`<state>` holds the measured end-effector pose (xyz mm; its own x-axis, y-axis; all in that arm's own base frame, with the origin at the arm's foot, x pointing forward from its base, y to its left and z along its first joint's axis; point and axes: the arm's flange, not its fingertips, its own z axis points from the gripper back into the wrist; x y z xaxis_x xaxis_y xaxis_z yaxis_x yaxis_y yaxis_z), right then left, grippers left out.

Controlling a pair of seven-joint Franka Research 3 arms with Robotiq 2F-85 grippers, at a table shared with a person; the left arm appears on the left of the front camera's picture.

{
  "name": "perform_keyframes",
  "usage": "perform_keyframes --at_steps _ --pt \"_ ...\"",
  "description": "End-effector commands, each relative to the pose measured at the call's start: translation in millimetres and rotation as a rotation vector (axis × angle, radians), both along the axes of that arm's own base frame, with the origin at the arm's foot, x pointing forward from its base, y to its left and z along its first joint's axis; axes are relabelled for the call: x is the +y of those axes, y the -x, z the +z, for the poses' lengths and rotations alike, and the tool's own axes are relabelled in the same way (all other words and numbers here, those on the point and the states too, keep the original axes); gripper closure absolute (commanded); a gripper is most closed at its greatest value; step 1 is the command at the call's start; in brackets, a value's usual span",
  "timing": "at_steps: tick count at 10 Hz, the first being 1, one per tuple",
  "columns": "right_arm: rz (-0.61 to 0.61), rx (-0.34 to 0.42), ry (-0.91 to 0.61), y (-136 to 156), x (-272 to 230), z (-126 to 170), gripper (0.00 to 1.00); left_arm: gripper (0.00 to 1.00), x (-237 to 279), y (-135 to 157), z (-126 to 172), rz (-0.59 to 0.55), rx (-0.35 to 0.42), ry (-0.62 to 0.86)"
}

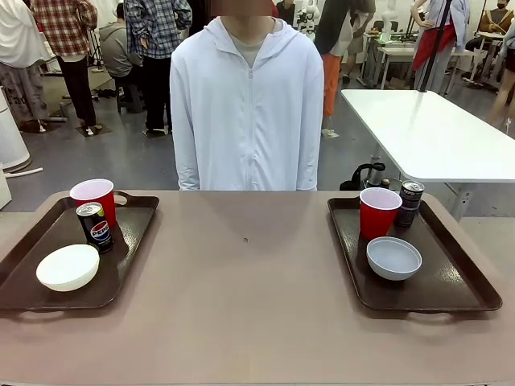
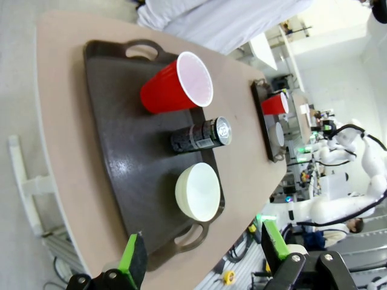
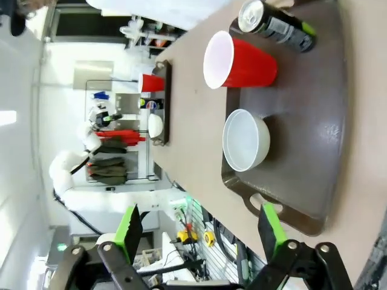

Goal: Prepare tableware on both trays.
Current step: Pick up a Picnic Bowl from the table and place it on a Handle tray.

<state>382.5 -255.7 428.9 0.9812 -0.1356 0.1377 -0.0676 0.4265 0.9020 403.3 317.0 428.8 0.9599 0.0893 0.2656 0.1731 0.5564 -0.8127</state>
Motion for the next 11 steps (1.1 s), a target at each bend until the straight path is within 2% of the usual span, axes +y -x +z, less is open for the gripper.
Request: perform_keyframes --at_steps 1,2,11 --pt "-0.035 -0.039 -0.045 -4.9 -13.8 -0.4 0.00 0.00 -2.0 2.6 1.2 0.000 -0.007 -0.003" --pt "0.000 0.000 0.000 0.0 0.0 0.0 0.00 0.00 -2.0 2.6 1.2 0.000 -0.007 -0.003" --pt "0.000 0.000 0.000 0.0 0.0 0.0 0.00 0.00 -2.0 2.6 1.2 0.000 -0.007 -0.003"
